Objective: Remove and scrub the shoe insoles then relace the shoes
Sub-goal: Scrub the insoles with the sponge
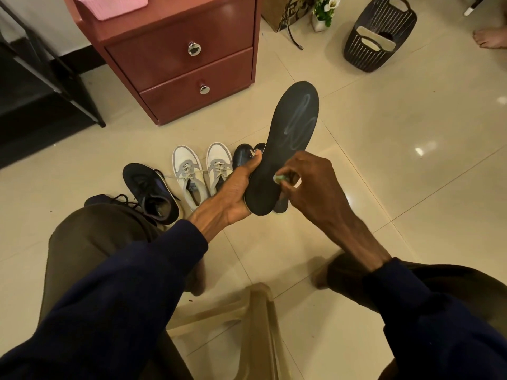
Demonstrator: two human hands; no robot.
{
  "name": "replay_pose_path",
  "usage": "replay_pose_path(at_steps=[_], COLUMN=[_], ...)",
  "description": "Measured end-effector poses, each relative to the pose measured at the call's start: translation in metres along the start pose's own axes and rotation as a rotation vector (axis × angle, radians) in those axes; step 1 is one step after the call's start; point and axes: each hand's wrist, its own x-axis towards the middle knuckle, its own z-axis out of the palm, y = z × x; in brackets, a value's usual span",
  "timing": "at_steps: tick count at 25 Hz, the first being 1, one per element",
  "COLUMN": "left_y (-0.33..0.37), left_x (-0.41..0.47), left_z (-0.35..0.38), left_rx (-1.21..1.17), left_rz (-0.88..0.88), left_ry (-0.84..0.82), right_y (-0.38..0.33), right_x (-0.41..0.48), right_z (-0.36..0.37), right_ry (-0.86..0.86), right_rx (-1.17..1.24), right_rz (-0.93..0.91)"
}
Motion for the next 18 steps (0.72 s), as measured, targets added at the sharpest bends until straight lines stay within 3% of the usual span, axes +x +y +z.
replay_pose_path(at_steps=[2,6,9,11,15,16,18], left_y=[0.001,-0.001,0.000,0.001,0.001,0.002,0.004], left_x=[-0.002,-0.003,0.003,0.002,-0.005,-0.007,-0.004], left_z=[0.003,-0.004,-0.007,-0.002,0.000,0.001,0.000], left_rx=[-0.014,-0.017,-0.085,-0.112,-0.123,-0.135,-0.125], left_rz=[0.003,-0.019,0.028,0.036,-0.030,-0.022,0.020], left_ry=[0.011,0.033,0.013,0.004,-0.024,-0.041,-0.036], right_y=[-0.013,-0.024,0.007,0.002,-0.021,-0.014,0.000], right_x=[-0.004,-0.011,0.000,0.000,-0.012,-0.010,-0.005], right_z=[0.007,0.005,-0.004,-0.001,0.004,0.002,0.000], right_ry=[0.029,-0.322,-0.090,0.017,-0.313,-0.306,-0.123], right_rx=[0.041,0.162,0.015,0.038,0.215,0.191,0.105], right_rz=[-0.051,-0.131,-0.009,0.019,-0.093,-0.075,-0.023])
